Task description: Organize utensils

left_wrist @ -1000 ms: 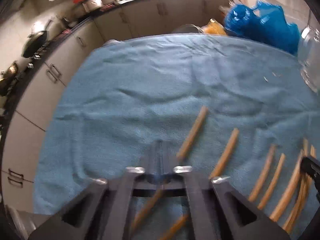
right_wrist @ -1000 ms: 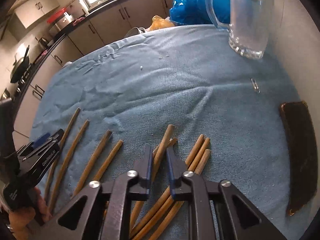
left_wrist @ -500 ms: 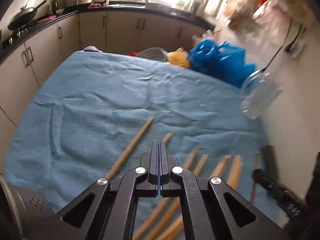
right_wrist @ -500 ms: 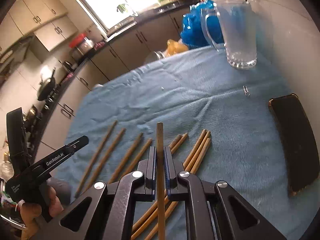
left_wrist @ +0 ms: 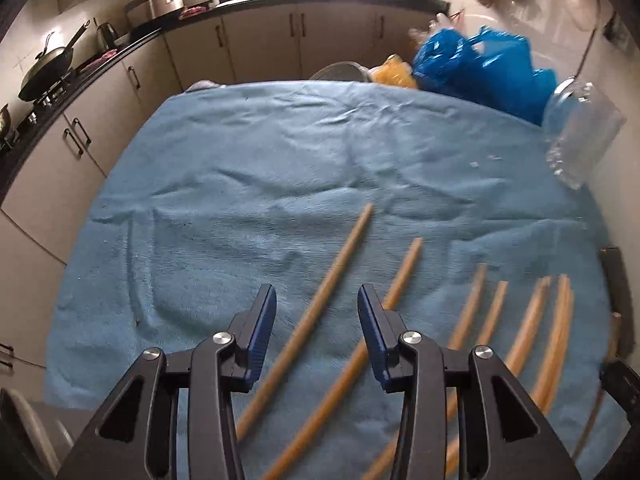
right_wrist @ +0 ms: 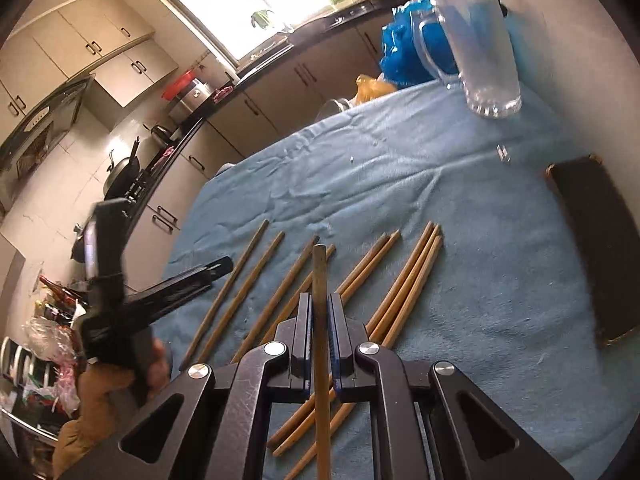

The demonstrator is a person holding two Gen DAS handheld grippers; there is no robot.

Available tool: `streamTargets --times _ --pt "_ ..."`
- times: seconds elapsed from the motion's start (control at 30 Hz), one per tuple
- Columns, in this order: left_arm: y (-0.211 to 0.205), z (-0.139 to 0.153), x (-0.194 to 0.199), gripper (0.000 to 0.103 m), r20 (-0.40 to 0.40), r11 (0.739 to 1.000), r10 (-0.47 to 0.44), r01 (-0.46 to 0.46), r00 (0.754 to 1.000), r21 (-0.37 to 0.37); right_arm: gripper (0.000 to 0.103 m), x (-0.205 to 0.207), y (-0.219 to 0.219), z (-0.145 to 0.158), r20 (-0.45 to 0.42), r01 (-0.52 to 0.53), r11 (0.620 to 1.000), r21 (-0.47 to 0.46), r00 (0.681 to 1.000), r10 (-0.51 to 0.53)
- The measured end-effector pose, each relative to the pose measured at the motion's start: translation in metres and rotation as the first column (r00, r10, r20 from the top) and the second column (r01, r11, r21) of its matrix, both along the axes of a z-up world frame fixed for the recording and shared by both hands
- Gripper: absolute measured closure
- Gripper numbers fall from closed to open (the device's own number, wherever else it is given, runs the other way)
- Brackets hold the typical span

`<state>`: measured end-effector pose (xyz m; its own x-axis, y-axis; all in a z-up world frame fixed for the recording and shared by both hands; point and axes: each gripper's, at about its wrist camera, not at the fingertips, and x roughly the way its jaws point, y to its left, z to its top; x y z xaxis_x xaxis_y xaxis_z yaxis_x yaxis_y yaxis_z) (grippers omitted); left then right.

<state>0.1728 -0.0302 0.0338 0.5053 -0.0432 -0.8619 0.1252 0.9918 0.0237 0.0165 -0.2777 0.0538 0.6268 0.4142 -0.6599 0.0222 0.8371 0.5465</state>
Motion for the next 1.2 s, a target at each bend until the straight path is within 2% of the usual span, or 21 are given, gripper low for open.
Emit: streamTargets --times 0.07,0.13,0.27,0.37,0.4,0.47,0.5,0.53,0.57,0.6,0.7,0.9,1.03,1.2 --pt "0.001 -0.002 0.001 0.062 -0.016 1.0 -0.003 0.002 1.0 -0.027 0.095 0.004 0.0 -0.005 -0.008 -0.01 1.0 0.014 1.0 0.01" --pt "-0.002 0.001 -0.002 0.062 0.008 0.998 -0.021 0.022 1.0 -0.062 0.095 0.007 0.001 -0.007 -0.01 -0.017 1.0 0.022 1.0 0.017" --pt "-0.03 -0.005 -0.009 0.062 0.012 0.99 -0.139 0.139 0.99 -0.017 0.095 0.014 -0.001 -0.013 -0.01 -0.029 0.999 0.04 1.0 0.03" --pt "-0.046 -0.017 -0.012 0.062 -0.022 0.982 -0.189 0.189 0.982 -0.005 0.095 0.015 -0.001 -0.015 -0.011 -0.03 0.998 0.047 0.999 0.031" --pt "-0.048 -0.018 -0.013 0.062 0.002 0.983 -0.186 0.186 0.983 0.007 0.095 0.014 -0.001 -0.016 -0.011 -0.029 0.998 0.047 1.0 0.029" --pt "-0.048 -0.018 -0.012 0.062 0.002 0.985 -0.171 0.171 0.985 -0.002 0.095 0.013 -0.002 -0.017 -0.011 -0.029 0.998 0.047 0.999 0.03" --pt "-0.046 -0.018 -0.012 0.069 0.0 0.986 -0.166 0.166 0.986 -0.009 0.095 0.012 -0.003 -0.017 -0.01 -0.032 0.998 0.048 0.999 0.033" --pt "-0.046 -0.017 -0.013 0.091 0.002 0.987 -0.158 0.158 0.987 -0.005 0.095 0.012 -0.003 -0.017 -0.009 -0.034 0.998 0.046 0.999 0.034" --pt "-0.043 -0.015 -0.013 0.093 -0.005 0.989 -0.15 0.15 0.989 -0.002 0.095 0.011 -0.002 -0.017 -0.01 -0.035 0.998 0.044 0.999 0.035" --pt "-0.038 -0.014 -0.013 0.095 -0.017 0.989 -0.144 0.143 0.989 -0.03 0.095 0.012 -0.002 -0.018 -0.01 -0.037 0.998 0.044 0.999 0.037" --pt "-0.029 -0.011 -0.015 0.097 -0.024 0.988 -0.124 0.121 0.992 -0.098 0.095 0.012 -0.003 -0.017 -0.009 -0.032 0.998 0.051 0.999 0.032" --pt "-0.025 -0.002 -0.025 0.097 -0.002 0.985 -0.117 0.116 0.993 -0.126 0.095 0.006 -0.003 -0.011 0.012 -0.028 0.998 0.052 1.0 0.027" --pt "-0.025 0.018 -0.038 0.097 0.049 0.983 -0.103 0.109 0.994 -0.147 0.095 -0.001 0.0 -0.002 0.034 -0.026 0.999 0.041 0.999 0.024" --pt "-0.024 0.054 -0.075 0.097 0.148 0.975 -0.104 0.13 0.984 -0.179 0.095 -0.019 0.007 0.017 0.093 -0.023 1.0 0.014 0.995 0.021"
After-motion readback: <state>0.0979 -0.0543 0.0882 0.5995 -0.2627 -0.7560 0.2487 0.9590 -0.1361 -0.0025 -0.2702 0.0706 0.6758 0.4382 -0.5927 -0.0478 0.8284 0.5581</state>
